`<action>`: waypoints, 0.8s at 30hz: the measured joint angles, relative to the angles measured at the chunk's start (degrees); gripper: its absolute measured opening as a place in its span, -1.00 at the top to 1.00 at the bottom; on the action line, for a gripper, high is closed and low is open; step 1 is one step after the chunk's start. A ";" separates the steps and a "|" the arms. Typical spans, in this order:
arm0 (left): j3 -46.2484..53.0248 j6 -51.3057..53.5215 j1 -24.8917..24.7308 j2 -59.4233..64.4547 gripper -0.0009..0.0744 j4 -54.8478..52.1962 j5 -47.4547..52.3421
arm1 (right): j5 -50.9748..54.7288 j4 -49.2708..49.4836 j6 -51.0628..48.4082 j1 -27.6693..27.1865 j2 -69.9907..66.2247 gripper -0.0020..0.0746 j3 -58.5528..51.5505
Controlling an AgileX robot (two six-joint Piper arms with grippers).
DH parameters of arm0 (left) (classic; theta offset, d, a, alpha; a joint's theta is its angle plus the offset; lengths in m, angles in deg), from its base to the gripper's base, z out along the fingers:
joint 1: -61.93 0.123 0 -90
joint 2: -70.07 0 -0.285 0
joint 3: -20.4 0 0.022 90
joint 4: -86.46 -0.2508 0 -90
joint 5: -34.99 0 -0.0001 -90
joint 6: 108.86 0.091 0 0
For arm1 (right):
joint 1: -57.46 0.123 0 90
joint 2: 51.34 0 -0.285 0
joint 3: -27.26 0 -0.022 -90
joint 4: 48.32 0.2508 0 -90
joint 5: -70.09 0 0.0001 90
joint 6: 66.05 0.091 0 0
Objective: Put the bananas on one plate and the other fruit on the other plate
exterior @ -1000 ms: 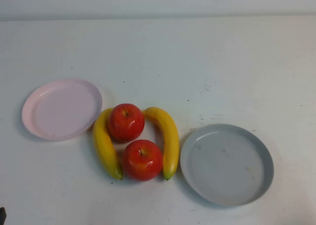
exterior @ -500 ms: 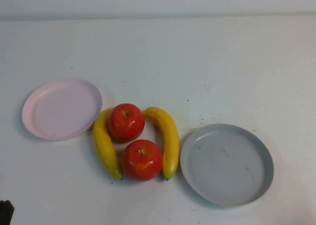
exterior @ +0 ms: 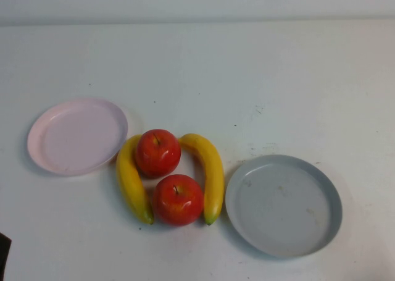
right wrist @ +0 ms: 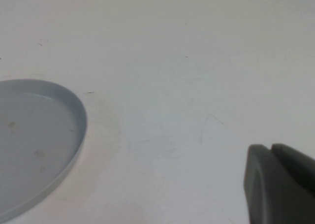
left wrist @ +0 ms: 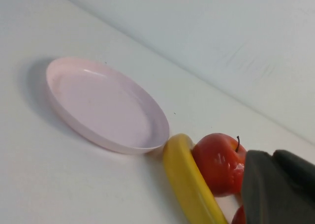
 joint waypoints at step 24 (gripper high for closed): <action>-21.47 16.15 0.00 27.94 0.98 -0.07 19.15 | 0.00 0.00 0.00 0.00 0.00 0.99 0.00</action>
